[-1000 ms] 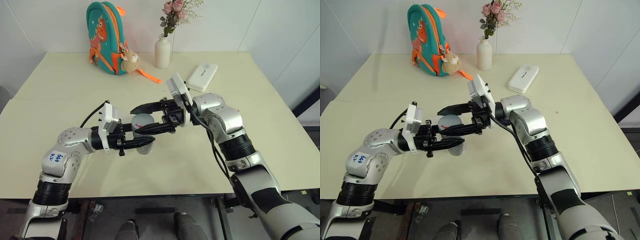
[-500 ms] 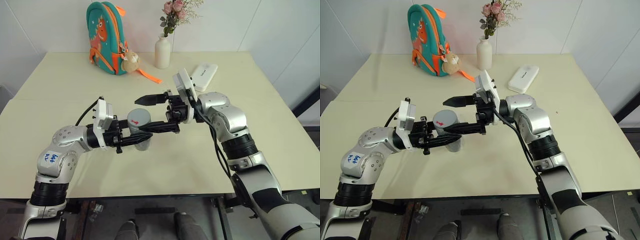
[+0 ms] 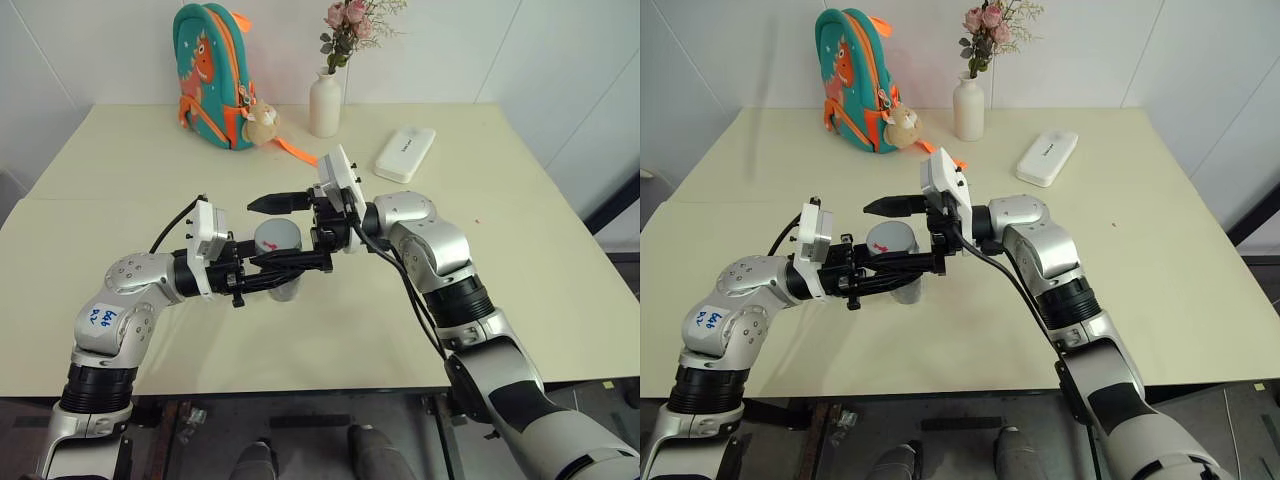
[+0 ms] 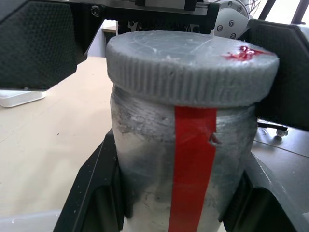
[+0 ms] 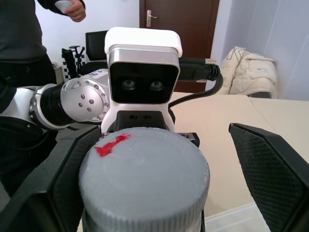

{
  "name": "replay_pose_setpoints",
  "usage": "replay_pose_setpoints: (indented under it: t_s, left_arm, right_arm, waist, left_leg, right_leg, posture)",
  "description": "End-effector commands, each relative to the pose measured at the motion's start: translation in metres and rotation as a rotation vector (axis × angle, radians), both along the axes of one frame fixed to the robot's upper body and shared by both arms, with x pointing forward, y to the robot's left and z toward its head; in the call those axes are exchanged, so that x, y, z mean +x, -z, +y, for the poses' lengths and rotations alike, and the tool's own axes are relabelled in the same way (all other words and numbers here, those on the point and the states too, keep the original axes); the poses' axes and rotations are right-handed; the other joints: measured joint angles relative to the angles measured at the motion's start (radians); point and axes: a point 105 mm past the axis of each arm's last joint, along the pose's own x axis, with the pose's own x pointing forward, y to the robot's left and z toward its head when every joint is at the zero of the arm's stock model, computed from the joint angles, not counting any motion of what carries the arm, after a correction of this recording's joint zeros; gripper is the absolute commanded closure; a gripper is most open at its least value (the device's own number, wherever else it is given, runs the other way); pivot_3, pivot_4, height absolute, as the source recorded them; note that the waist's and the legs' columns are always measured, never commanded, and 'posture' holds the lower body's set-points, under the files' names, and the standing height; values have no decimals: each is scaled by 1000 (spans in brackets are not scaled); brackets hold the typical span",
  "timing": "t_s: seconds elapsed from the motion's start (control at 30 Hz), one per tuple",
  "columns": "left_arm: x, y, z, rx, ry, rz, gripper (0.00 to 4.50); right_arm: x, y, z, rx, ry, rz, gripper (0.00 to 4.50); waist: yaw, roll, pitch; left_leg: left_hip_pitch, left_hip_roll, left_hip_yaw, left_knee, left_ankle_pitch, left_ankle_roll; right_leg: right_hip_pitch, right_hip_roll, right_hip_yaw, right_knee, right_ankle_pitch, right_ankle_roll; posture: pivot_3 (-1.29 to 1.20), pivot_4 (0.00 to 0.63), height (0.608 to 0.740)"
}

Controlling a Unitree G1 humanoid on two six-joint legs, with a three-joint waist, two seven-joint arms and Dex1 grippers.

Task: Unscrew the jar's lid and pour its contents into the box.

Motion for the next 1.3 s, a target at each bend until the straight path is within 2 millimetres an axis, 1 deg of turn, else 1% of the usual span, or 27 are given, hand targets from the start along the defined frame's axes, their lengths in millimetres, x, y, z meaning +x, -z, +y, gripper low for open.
replay_pose_setpoints:
  t_s: [0.03, 0.13, 0.4, 0.5, 0.6, 0.67, 0.83, 0.93, 1.0, 1.1, 1.13, 1.23, 1.3]
  left_arm:
    - [-2, -9, 1, -3, -4, -47, 2553]
    - [-3, -9, 1, -4, -7, -47, 2553]
    - [-4, -9, 3, -10, -21, -48, 2553]
    - [-4, -8, 4, -13, -25, -45, 2553]
    - [-4, -8, 5, -14, -26, -44, 2553]
    - [-3, -8, 5, -15, -28, -44, 2553]
    - [-3, -8, 5, -16, -28, -42, 2553]
    - [-2, -8, 5, -16, -30, -41, 2553]
    - [-2, -8, 5, -16, -32, -40, 2553]
    - [-1, -8, 4, -17, -32, -40, 2553]
    - [0, -8, 4, -17, -31, -40, 2553]
    - [0, -10, 2, -21, -23, -40, 2553]
    - [0, -11, 0, -21, -17, -41, 2553]
  right_arm:
    - [6, -20, 0, 53, 40, -66, 41]
    - [15, -22, -8, 54, 78, -76, 41]
    - [41, -30, -55, 66, 228, -34, 41]
    - [43, -33, -75, 66, 251, -5, 41]
    - [44, -36, -87, 63, 265, 13, 41]
    - [42, -38, -92, 69, 263, 33, 41]
    - [25, -39, -83, 67, 173, 67, 41]
    - [10, -37, -65, 73, 102, 77, 41]
    - [4, -34, -53, 74, 81, 78, 41]
    - [-1, -26, -36, 54, 69, 81, 41]
    - [-2, -24, -34, 50, 67, 83, 41]
    - [-1, -20, -23, 39, 73, 72, 41]
    - [2, -20, -15, 42, 85, 58, 41]
  waist:
    - [0, 0, 0]
    - [0, 0, 0]
    - [0, 0, 0]
    - [2, 0, 0]
    - [8, 0, 0]
    - [-3, 0, 0]
    - [-7, 2, 1]
    - [-3, 2, 1]
    - [-3, 2, 1]
    - [0, 2, 1]
    - [1, 2, 1]
    - [1, 2, 1]
    - [1, 2, 1]
  left_leg:
    - [0, 0, 0, 0, 0, 0]
    - [0, 0, 0, 1, 0, 0]
    - [0, 0, 0, 0, 0, 0]
    - [0, 0, 0, 1, 0, 0]
    - [0, -1, 0, 0, 0, 0]
    - [0, -1, 0, 0, 0, 0]
    - [0, 0, 0, 0, 0, 0]
    - [0, 0, 0, 0, 0, 0]
    - [0, 0, 0, 0, 0, 0]
    - [0, 0, 0, 1, 0, 0]
    - [0, 0, 0, 1, 0, 0]
    - [-1, 0, 0, 2, 0, 0]
    - [0, 0, 0, 2, 0, 0]
  right_leg:
    - [0, 0, 0, 0, 0, 0]
    - [0, 0, 0, 1, 0, 0]
    - [0, 0, 0, 0, 0, 0]
    - [0, 0, 0, 0, 0, 0]
    - [0, -1, 0, -1, 0, 0]
    - [0, -1, 0, -1, 0, 0]
    - [-1, 0, 1, 1, 0, 0]
    - [-1, 0, 1, 1, 0, 0]
    - [-1, 0, 1, 1, 0, 0]
    - [-1, 0, 1, 2, 0, 0]
    - [-1, 0, 1, 1, 0, 0]
    - [-1, 0, 1, 2, 0, 0]
    - [-1, 0, 1, 2, 0, 0]
  posture:
    - [0, 150, 740]
    - [0, 150, 740]
    - [0, 150, 740]
    - [0, 150, 740]
    - [0, 150, 740]
    - [0, 150, 740]
    - [0, 150, 740]
    - [0, 150, 740]
    - [0, 150, 740]
    - [0, 150, 740]
    - [0, 150, 740]
    - [0, 150, 740]
    - [0, 150, 740]
